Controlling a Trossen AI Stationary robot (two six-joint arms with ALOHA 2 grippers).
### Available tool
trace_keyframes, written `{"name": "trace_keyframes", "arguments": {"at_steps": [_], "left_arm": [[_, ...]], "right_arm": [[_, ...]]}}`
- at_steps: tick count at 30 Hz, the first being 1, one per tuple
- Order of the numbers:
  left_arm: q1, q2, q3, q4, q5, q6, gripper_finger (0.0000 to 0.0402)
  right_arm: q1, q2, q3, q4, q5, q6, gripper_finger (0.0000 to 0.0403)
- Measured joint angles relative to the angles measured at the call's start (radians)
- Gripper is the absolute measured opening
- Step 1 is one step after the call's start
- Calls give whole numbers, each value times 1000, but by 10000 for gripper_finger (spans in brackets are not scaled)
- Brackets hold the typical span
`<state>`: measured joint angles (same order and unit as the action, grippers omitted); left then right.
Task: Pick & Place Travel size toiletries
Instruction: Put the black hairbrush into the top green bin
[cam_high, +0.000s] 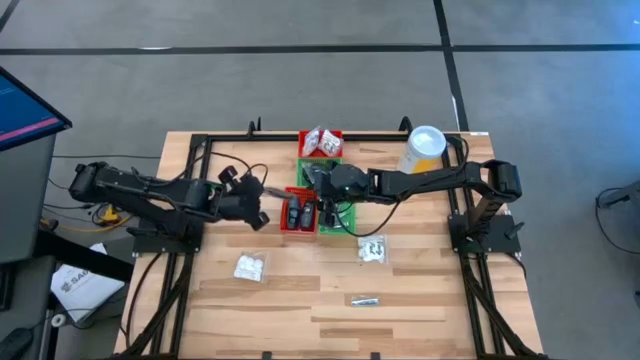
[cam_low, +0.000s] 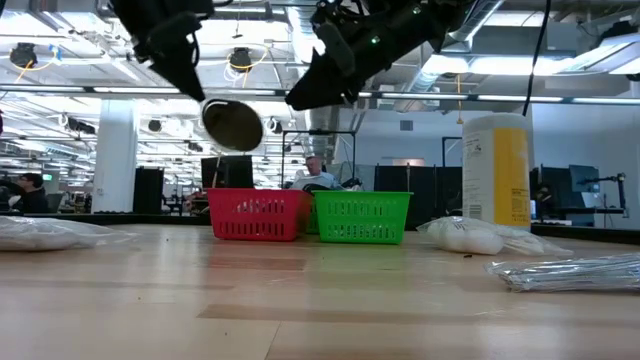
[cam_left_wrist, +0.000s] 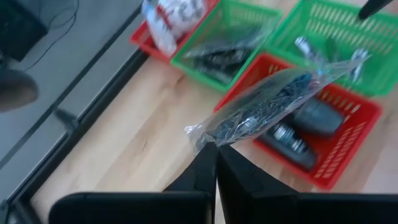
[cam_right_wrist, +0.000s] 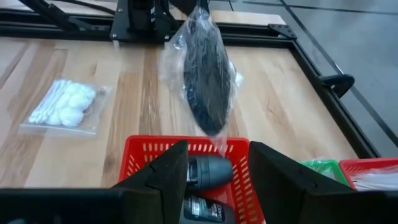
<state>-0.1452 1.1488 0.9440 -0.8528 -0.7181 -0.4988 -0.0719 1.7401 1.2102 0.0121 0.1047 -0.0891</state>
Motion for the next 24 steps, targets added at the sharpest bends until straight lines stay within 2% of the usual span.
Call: {"name": "trace_keyframes", "arguments": {"at_steps": [11, 24], "left_arm": [[2, 0, 0, 188, 0, 108, 0], [3, 0, 0, 206, 0, 125, 0]], "right_arm": [[0, 0, 0, 3, 0, 0, 159], [42, 0, 0, -48, 0, -33, 159]]}}
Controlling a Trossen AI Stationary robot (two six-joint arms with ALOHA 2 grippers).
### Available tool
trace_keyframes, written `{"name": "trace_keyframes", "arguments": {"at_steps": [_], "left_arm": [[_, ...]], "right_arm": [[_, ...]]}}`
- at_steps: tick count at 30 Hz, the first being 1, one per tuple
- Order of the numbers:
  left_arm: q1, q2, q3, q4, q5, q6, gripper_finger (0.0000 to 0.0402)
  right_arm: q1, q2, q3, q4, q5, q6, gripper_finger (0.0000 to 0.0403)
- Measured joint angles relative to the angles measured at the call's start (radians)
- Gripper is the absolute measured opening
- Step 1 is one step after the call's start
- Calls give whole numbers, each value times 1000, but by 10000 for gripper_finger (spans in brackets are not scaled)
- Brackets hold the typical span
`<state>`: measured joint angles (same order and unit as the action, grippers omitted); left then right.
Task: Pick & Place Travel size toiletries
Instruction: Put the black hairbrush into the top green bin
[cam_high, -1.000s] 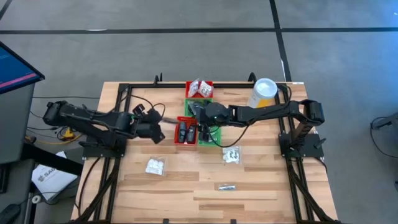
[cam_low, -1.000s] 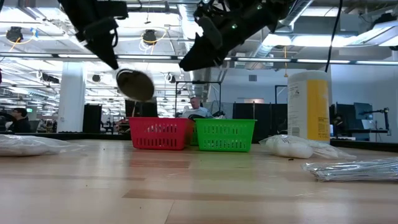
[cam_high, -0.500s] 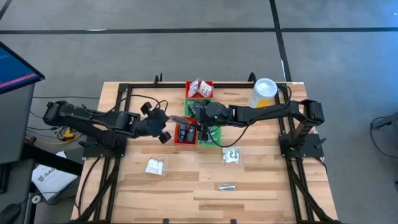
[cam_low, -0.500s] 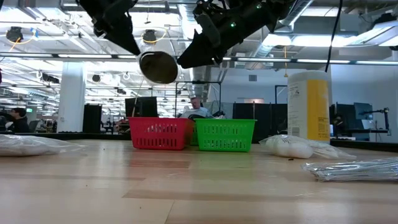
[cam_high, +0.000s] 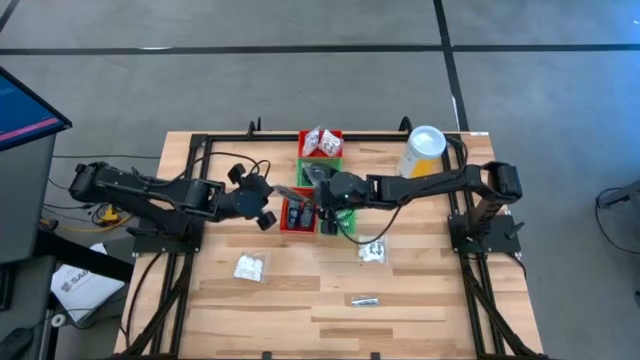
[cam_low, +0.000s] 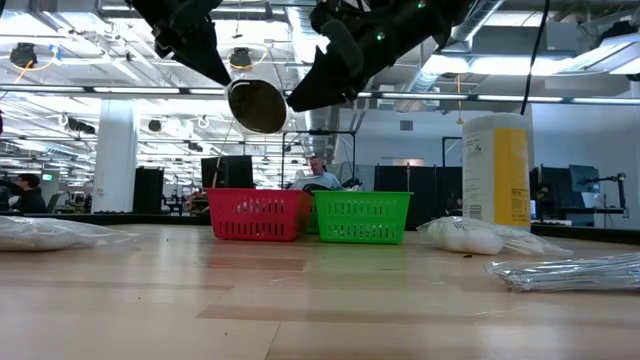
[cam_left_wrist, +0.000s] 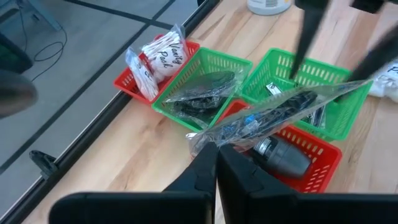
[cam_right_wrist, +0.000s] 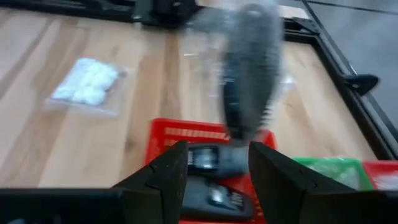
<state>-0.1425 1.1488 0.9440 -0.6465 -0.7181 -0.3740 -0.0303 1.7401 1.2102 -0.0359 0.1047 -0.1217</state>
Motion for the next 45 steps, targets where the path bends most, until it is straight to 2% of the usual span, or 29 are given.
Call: {"name": "trace_keyframes", "arguments": {"at_steps": [9, 15, 18, 22, 27, 29, 31, 34, 36, 40, 45], "left_arm": [[0, 0, 0, 50, 3, 0, 0], [0, 0, 0, 136, 46, 41, 0], [0, 0, 0, 173, 63, 63, 0], [0, 0, 0, 185, 64, 82, 0], [0, 0, -9, 186, 64, 83, 1], [0, 0, -16, 185, 64, 84, 3], [0, 0, -23, 187, 64, 91, 5], [0, 0, -29, 178, 39, 115, 12], [0, 0, -29, 170, -3, 140, 17], [0, 0, -30, 162, -96, 175, 29], [-2, 0, -30, 158, -105, 165, 42]], "right_arm": [[30, 0, 0, 99, 16, -20, 159], [28, 0, 0, 164, 38, -37, 159], [28, 0, 0, 163, 100, -36, 154], [31, 0, 0, 157, 159, -38, 119], [31, 0, 0, 156, 159, -39, 27], [31, 0, 0, 155, 159, -45, 19], [30, 0, 0, 155, 159, -34, 29], [20, 0, 0, 142, 159, -28, 32], [10, 0, 0, 135, 159, -28, 18], [-14, 0, 0, 111, 159, -15, 19], [-58, 0, 0, 43, 162, -3, 19]]}}
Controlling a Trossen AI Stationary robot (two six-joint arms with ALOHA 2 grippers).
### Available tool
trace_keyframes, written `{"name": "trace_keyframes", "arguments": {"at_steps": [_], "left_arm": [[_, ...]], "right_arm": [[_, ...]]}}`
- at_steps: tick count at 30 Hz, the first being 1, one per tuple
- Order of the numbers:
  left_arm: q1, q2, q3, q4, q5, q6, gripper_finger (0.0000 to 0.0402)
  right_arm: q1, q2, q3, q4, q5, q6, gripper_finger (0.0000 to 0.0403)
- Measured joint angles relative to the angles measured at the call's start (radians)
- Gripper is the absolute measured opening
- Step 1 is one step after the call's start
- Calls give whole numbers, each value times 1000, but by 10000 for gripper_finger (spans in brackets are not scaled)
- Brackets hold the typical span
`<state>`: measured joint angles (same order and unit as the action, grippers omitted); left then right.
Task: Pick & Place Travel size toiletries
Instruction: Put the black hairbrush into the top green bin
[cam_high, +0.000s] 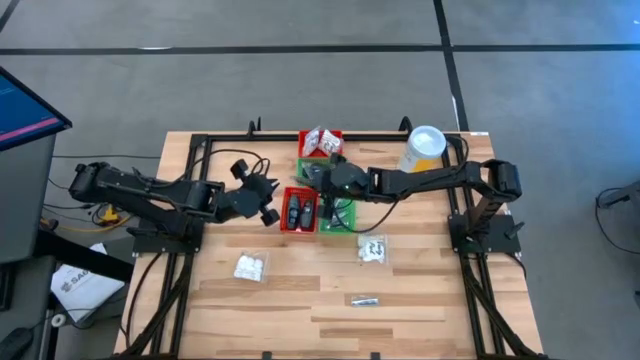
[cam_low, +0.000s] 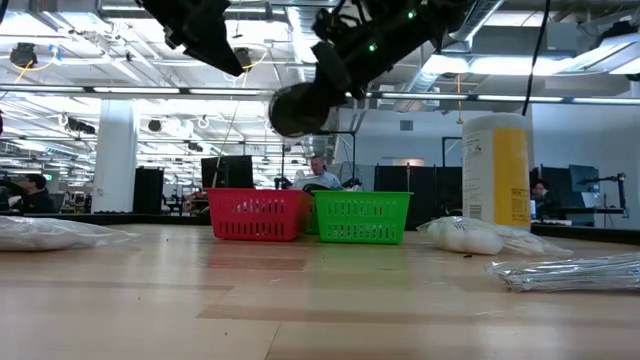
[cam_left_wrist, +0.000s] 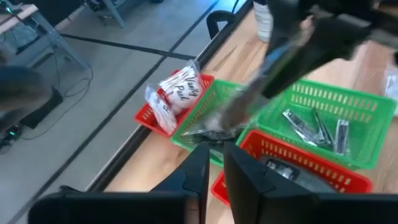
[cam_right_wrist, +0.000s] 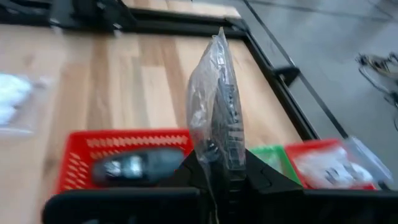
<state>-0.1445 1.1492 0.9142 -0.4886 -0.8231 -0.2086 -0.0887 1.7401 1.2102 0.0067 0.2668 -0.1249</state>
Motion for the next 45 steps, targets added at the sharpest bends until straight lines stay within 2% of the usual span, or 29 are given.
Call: {"name": "trace_keyframes", "arguments": {"at_steps": [13, 21, 32, 39, 45], "left_arm": [[-11, 0, 0, 3, 222, -82, 44], [-39, 0, 0, 14, 227, -88, 43], [-99, 0, 0, 20, 227, -88, 43], [-99, 0, 0, 24, 226, -88, 43], [-99, 0, 0, 25, 226, -88, 43]], "right_arm": [[-139, 0, 0, -127, -1, 82, 22], [-181, 5, 0, -137, -3, 85, 19], [-232, 100, 0, -137, -7, 100, 20], [-249, 99, 0, -133, -7, 126, 51], [-248, 99, 0, -133, -8, 126, 58]]}}
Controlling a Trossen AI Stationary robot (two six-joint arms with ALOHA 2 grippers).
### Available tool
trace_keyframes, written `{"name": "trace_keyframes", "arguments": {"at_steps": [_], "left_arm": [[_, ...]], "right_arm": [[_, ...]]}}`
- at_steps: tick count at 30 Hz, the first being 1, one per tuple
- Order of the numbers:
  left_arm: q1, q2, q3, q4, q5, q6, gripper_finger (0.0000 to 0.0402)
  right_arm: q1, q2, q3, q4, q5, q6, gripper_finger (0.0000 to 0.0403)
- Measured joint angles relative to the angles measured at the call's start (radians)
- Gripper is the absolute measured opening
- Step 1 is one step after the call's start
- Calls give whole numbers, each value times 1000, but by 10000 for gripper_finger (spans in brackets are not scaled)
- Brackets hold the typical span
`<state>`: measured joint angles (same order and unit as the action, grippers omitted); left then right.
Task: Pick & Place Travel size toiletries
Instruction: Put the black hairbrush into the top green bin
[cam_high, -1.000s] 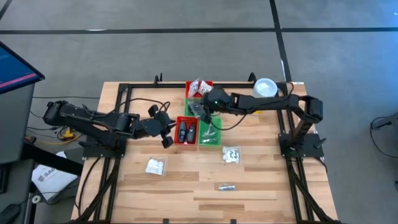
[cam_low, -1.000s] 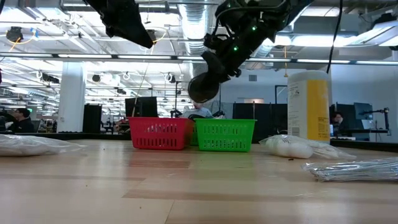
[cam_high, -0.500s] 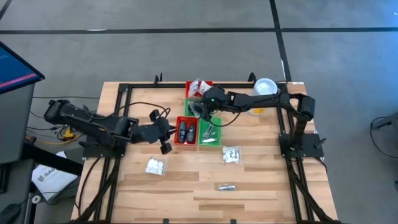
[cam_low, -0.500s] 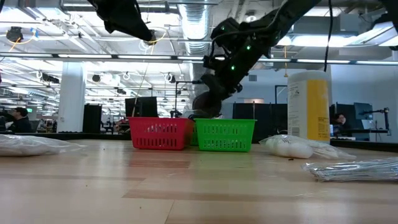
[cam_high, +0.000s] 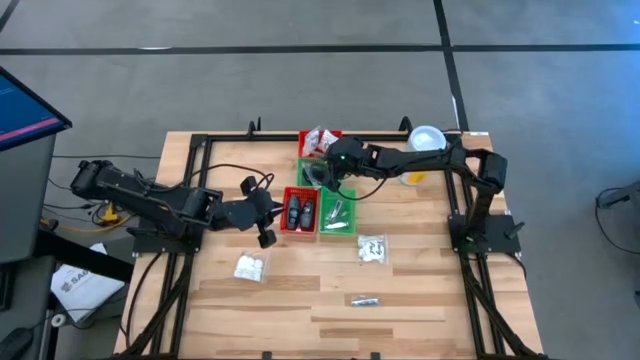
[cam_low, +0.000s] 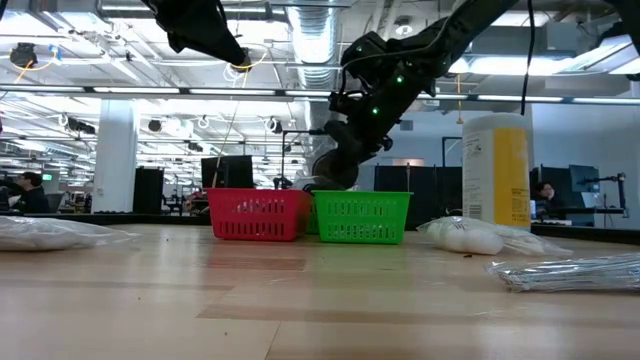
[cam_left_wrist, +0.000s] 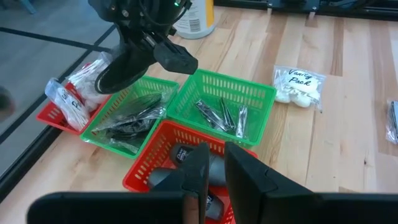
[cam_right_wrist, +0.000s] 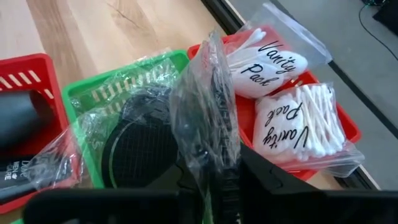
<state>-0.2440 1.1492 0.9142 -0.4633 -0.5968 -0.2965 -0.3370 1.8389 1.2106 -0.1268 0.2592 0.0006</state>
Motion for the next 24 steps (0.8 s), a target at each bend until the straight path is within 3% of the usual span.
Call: {"name": "trace_keyframes", "arguments": {"at_steps": [19, 24], "left_arm": [[0, 0, 0, 0, 0, 0, 44], [0, 0, 0, 0, -1, 0, 44]], "right_arm": [[1, 0, 0, 1, -42, -20, 62], [4, 0, 0, 0, -42, -26, 92]]}}
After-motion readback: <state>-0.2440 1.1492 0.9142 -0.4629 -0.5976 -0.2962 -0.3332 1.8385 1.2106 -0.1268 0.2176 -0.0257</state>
